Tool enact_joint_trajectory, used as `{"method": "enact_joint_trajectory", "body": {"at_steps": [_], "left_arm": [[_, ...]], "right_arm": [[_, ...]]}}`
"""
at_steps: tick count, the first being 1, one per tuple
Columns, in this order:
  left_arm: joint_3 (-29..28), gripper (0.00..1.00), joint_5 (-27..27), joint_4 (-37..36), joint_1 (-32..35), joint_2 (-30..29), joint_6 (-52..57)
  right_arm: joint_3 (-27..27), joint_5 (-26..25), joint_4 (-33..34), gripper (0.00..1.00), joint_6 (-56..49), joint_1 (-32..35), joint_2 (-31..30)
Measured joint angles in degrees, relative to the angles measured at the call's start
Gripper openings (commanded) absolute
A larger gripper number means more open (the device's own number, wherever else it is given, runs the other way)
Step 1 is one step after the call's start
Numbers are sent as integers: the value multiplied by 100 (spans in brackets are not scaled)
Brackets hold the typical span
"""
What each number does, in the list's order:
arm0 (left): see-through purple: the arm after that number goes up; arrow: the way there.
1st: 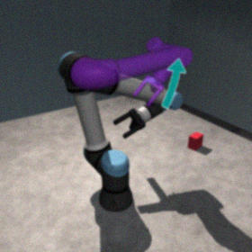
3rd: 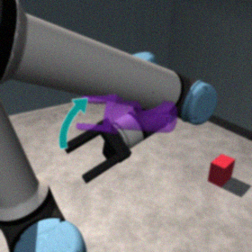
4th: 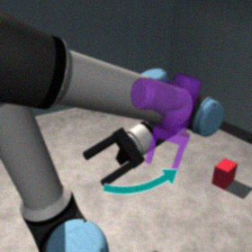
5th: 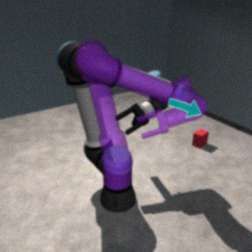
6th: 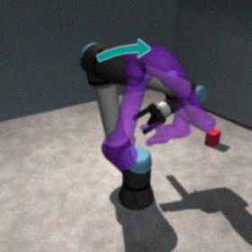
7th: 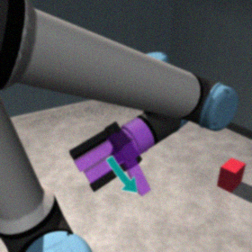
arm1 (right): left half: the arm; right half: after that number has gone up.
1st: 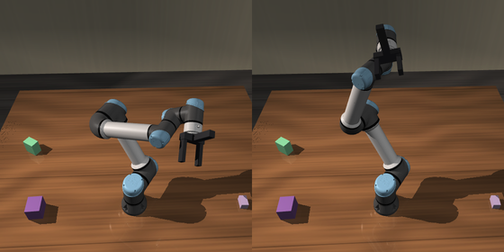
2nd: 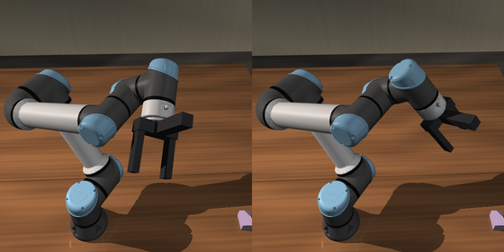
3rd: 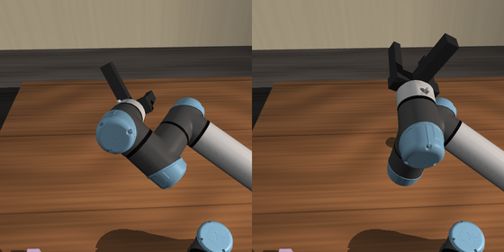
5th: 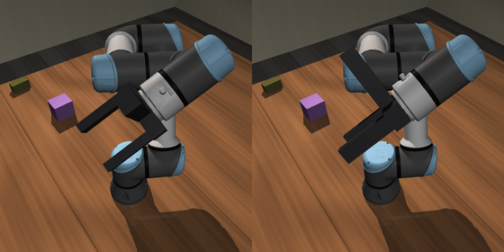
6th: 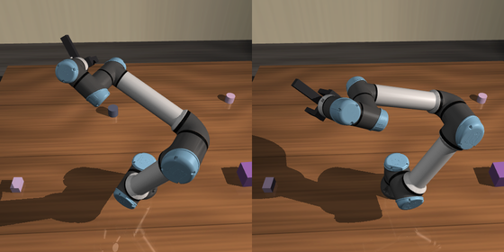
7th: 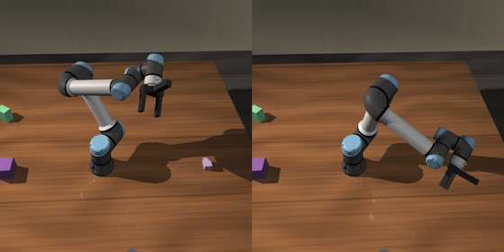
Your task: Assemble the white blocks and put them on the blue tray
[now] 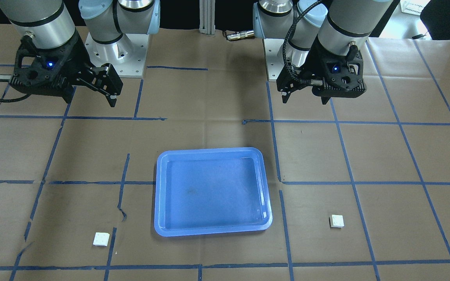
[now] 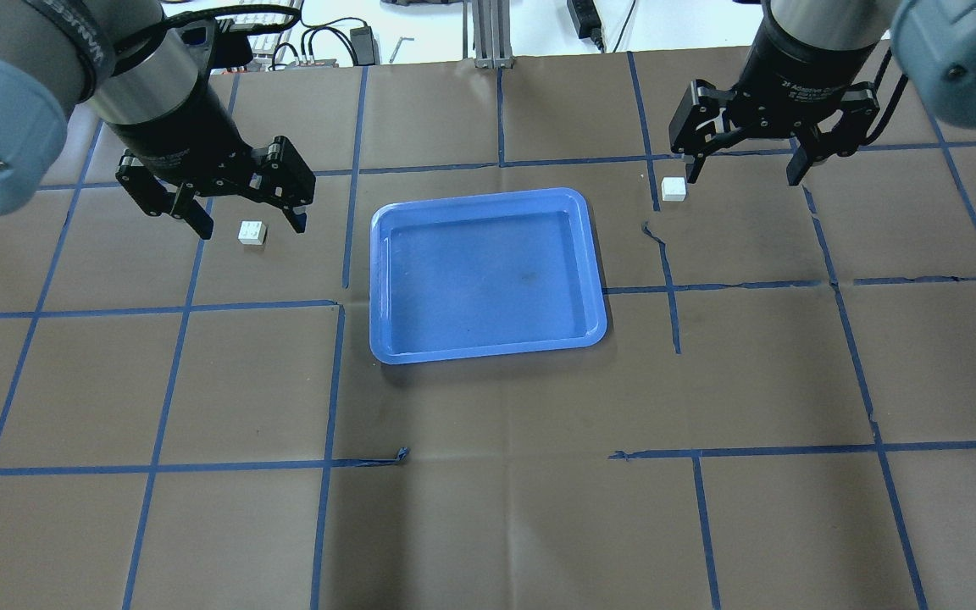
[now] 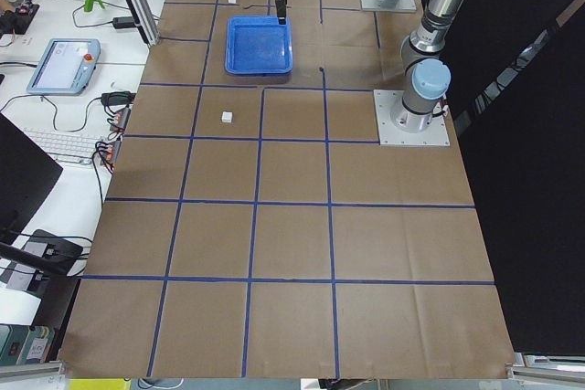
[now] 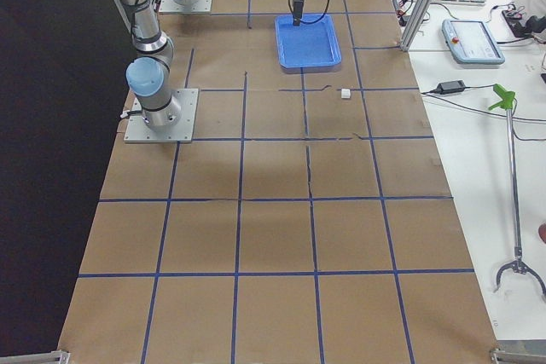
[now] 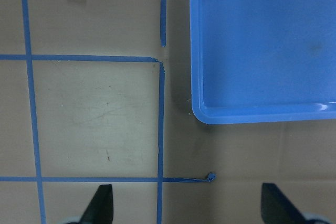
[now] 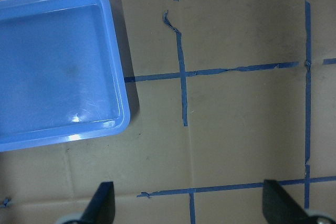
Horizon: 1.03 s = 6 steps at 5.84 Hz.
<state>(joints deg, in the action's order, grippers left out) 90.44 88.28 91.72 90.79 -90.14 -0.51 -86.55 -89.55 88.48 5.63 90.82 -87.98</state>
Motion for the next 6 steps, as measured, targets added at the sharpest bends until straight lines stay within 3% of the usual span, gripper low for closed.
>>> {"method": "enact_joint_trajectory", "body": {"at_steps": [3,6], "left_arm": [[139,99,-25,-527,-240,-267,638],[167,99,-20,-1646,-755,-1443,921]], "right_arm": [[-2,4,3,100,0,-2,0],[-5,-37,3,100,-3,-2,4]]}}
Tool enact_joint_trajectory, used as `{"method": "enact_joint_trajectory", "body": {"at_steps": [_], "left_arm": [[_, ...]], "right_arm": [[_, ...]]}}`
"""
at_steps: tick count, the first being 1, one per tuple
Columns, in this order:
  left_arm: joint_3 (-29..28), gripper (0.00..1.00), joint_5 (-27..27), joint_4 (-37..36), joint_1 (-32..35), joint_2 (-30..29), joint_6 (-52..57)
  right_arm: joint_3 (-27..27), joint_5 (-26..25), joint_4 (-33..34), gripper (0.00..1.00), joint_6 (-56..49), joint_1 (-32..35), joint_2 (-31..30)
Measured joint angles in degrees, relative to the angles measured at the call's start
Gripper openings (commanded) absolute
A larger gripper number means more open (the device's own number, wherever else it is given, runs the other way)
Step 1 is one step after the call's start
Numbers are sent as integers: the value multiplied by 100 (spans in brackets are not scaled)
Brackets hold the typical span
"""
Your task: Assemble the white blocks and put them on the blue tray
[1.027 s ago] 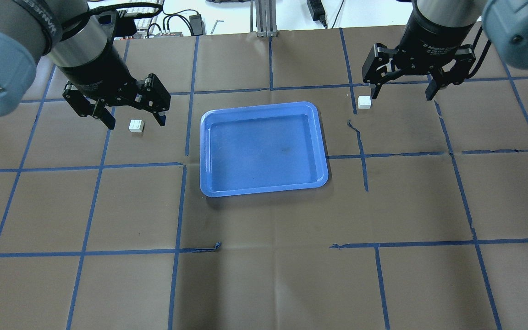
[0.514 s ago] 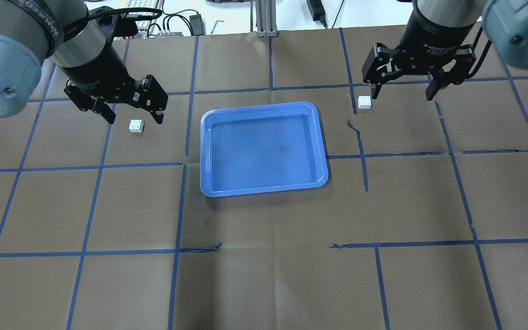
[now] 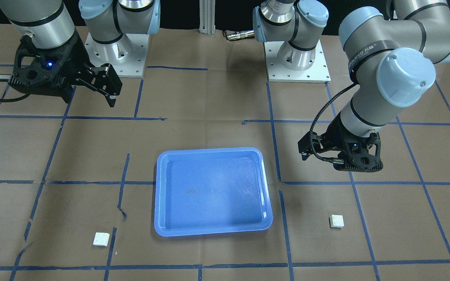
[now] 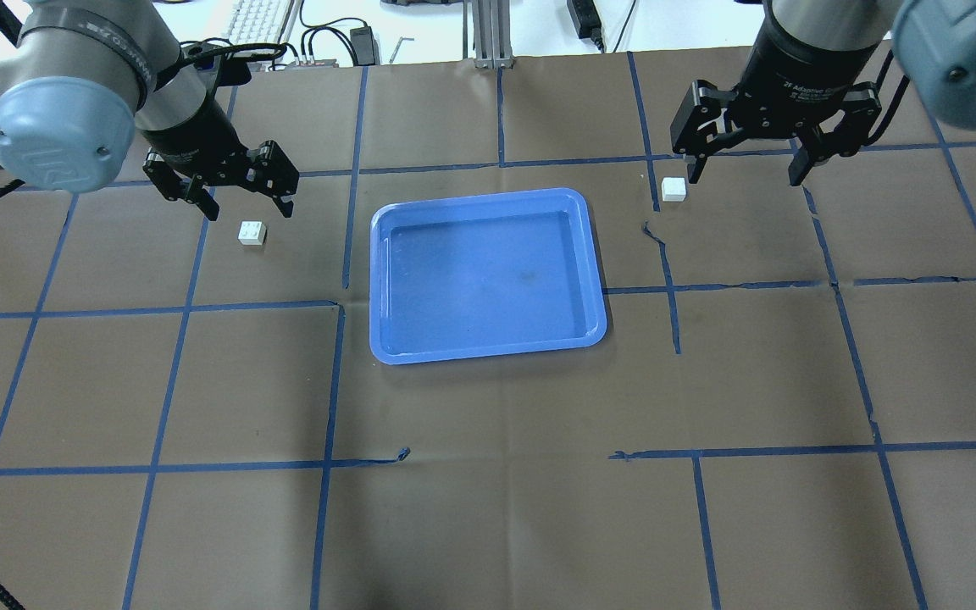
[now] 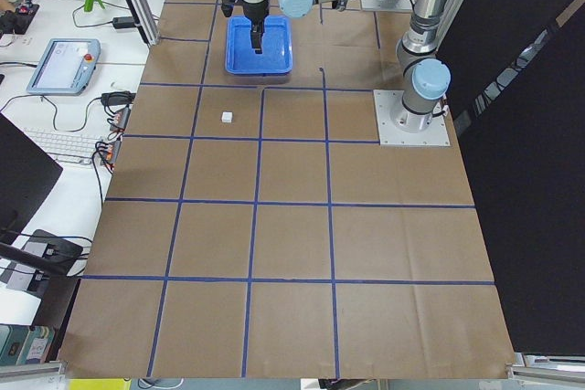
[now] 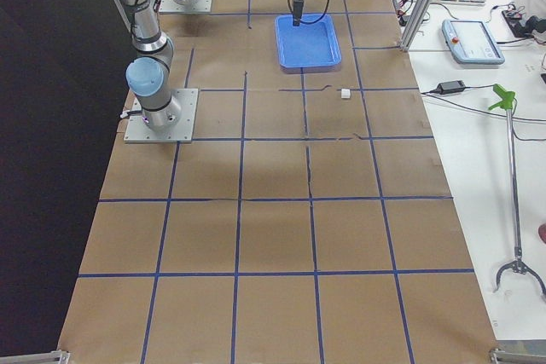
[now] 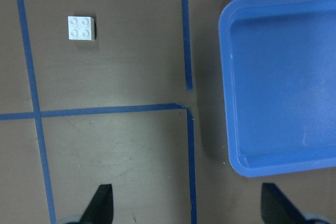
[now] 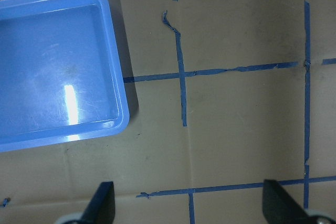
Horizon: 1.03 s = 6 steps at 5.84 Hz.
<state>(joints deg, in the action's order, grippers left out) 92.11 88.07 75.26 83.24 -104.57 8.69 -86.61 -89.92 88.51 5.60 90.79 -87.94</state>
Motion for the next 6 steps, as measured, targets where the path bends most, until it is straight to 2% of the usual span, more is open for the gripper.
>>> {"method": "enact_joint_trajectory", "body": {"at_steps": [2,4,6], "left_arm": [[24,99,12,-741,-410,-633,419],[-11,99,19,-1516,-519,-1329,620],[-21,99,260,-2093,-527,-1743,1048]], "right_arm": [[-5,14,3,100,-294,6,4],[-15,34,15,100,-1518,-13,5],[-32,12,24,100,-2947,-43,12]]}}
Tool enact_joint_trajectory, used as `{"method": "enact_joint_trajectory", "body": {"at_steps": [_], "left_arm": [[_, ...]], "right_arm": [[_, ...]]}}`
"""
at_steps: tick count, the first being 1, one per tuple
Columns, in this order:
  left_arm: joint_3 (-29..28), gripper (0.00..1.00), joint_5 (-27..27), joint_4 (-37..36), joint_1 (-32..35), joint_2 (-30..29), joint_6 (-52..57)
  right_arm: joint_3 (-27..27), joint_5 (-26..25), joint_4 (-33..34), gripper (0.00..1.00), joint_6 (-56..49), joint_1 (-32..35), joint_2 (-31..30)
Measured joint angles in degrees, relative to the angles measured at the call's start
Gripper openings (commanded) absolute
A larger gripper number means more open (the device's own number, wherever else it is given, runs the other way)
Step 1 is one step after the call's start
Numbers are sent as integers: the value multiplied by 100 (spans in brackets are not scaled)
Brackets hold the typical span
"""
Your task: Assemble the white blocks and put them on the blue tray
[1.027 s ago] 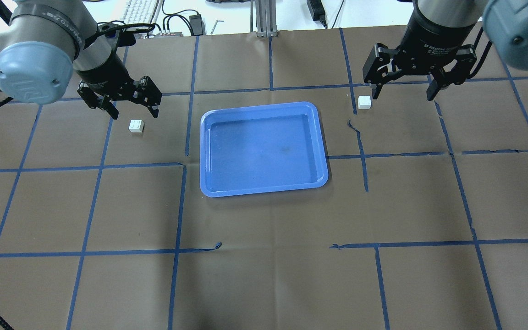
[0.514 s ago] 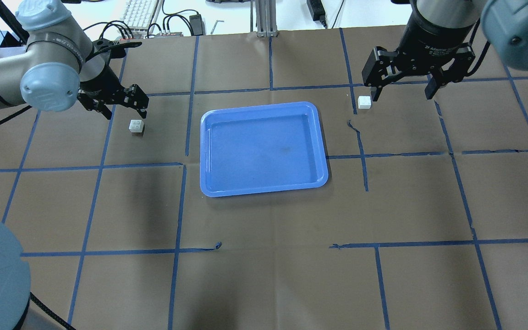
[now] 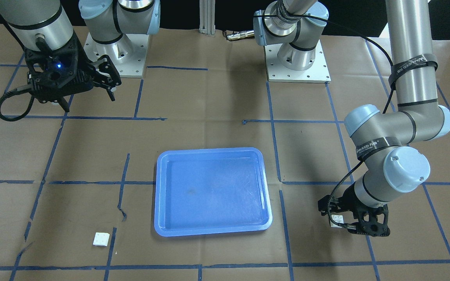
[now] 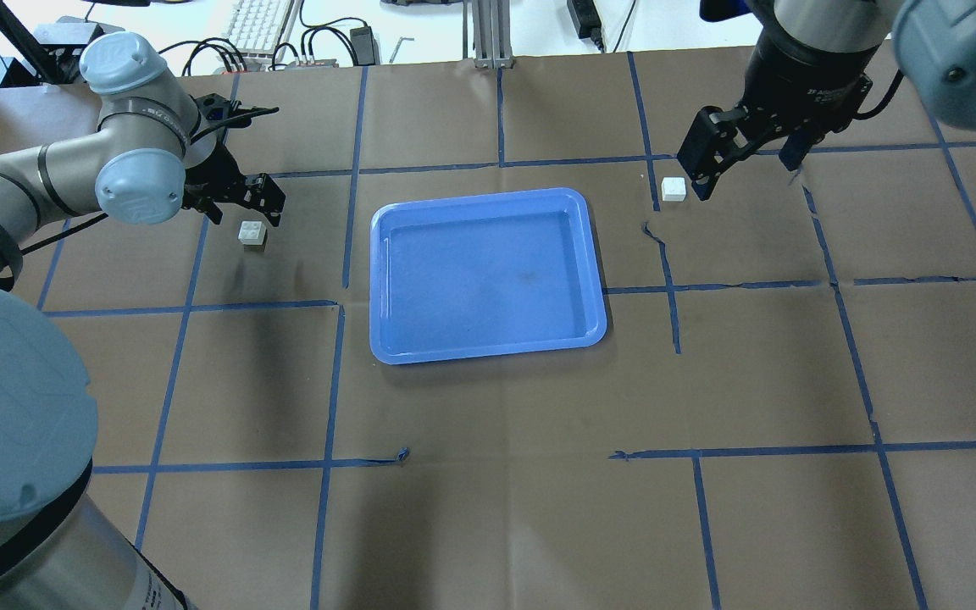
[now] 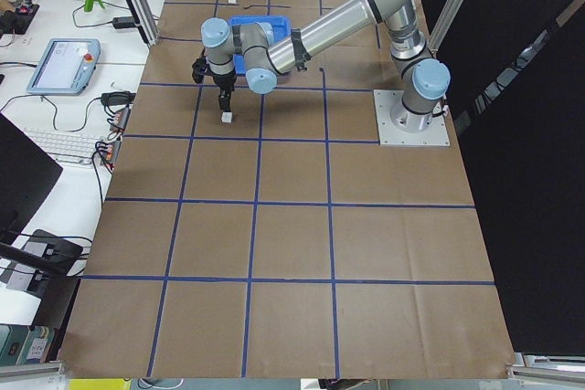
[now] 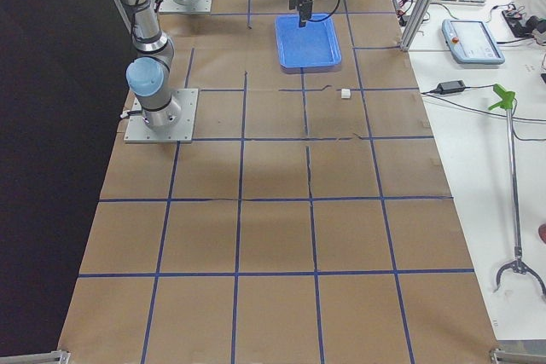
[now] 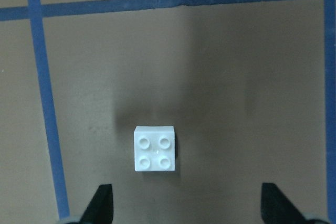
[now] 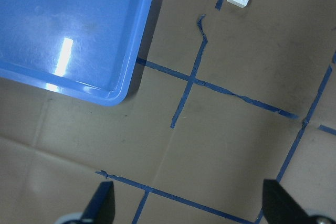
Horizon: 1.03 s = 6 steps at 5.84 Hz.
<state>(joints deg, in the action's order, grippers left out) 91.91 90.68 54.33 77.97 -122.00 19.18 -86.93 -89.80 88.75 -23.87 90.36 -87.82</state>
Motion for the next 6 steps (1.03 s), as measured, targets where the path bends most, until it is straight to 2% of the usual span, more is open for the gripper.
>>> {"method": "enact_joint_trajectory", "body": {"at_steps": [1,2,4,5,6], "left_arm": [[41,99,133,-201,-1,-120,95],[48,83,162,-276,-1,-192,104],[45,43,169,-313,-1,-243,108],[43,15,167,-314,-1,-250,109],[51,5,163,-313,-1,-252,146]], "right_arm": [[-5,-28,8,100,-1011,-5,24],[-7,-41,18,100,-2330,-15,65],[-6,-33,155,100,-5076,-65,176],[29,-18,467,100,-6084,-188,352],[144,10,713,100,-6650,-392,613]]}}
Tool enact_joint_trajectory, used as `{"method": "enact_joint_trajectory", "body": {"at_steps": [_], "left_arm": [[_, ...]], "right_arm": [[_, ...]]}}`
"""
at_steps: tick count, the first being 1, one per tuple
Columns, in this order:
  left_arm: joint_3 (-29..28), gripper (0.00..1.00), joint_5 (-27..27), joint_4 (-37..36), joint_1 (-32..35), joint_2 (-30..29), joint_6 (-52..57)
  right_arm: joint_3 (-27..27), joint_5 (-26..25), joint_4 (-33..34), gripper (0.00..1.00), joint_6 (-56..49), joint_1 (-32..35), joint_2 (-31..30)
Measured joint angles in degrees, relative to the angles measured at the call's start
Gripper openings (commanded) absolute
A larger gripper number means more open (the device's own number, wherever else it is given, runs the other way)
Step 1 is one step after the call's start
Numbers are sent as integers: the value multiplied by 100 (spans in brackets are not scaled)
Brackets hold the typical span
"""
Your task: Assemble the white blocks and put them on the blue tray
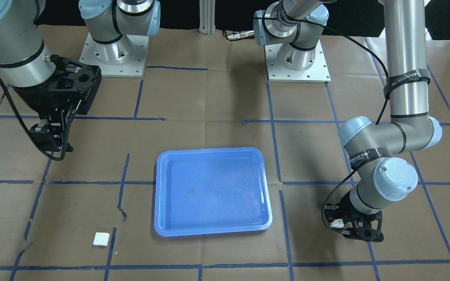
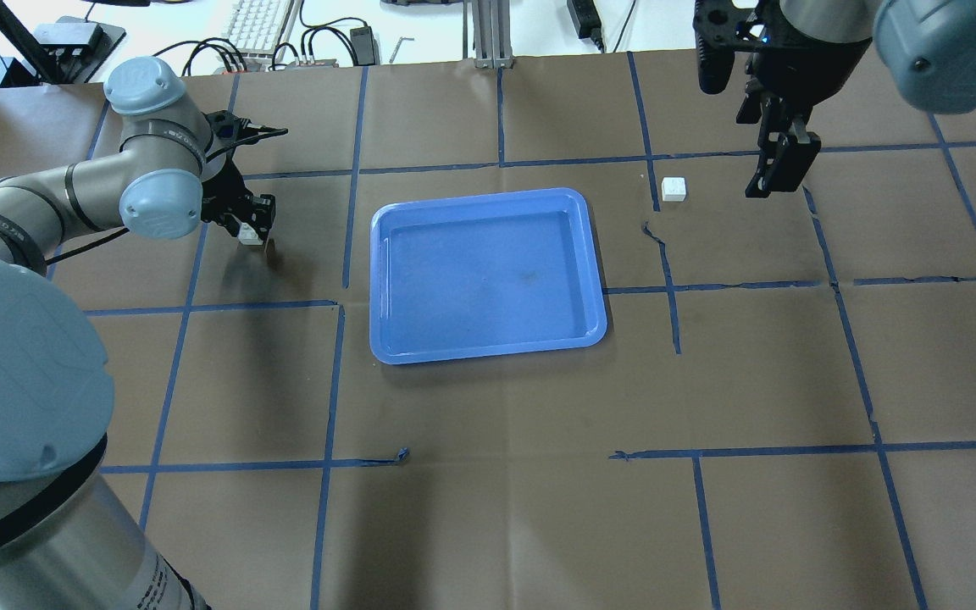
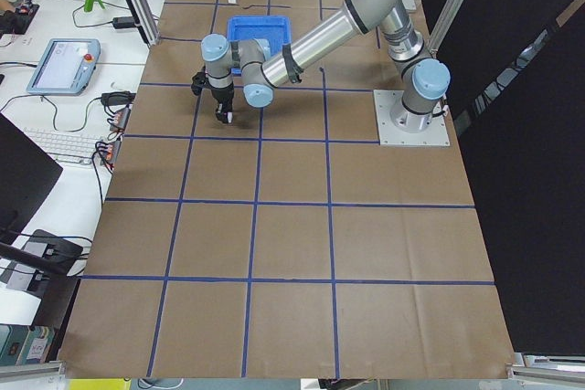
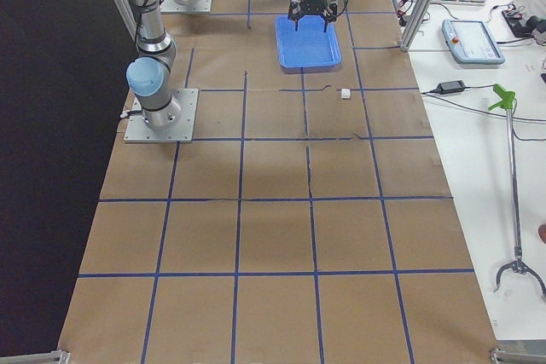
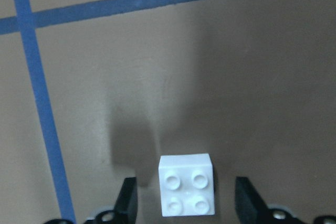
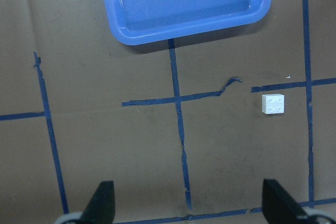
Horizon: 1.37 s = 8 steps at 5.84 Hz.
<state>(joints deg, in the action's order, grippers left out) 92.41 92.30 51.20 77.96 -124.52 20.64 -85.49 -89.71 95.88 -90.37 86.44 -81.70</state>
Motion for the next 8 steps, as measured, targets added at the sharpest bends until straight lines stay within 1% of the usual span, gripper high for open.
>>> {"method": "enact_joint_trajectory", "body": {"at_steps": [1,2,3,4,5,6,7,8], "left_arm": [[5,4,1,-2,0,1,124],[9,4,17,18,43,43,402],[19,4,42,54,198,154,923],[33,4,41,75,452,322,1793],[61,4,16,78,738,482,2768],[108,4,3,67,1042,577,3490],[148,4,-1,57,1402,611,3939],[166,4,-2,53,1850,595,4128]], "right_arm": [[268,31,102,100,-283,-183,353],[702,87,125,100,-418,-257,811],[1247,153,111,100,-491,-278,1344],[1763,275,101,100,-590,-290,1856],[2084,522,116,100,-688,-326,2251],[2185,872,123,100,-789,-415,2508],[2178,1323,100,100,-954,-579,2713],[2089,1810,86,98,-1215,-753,2889]]}}
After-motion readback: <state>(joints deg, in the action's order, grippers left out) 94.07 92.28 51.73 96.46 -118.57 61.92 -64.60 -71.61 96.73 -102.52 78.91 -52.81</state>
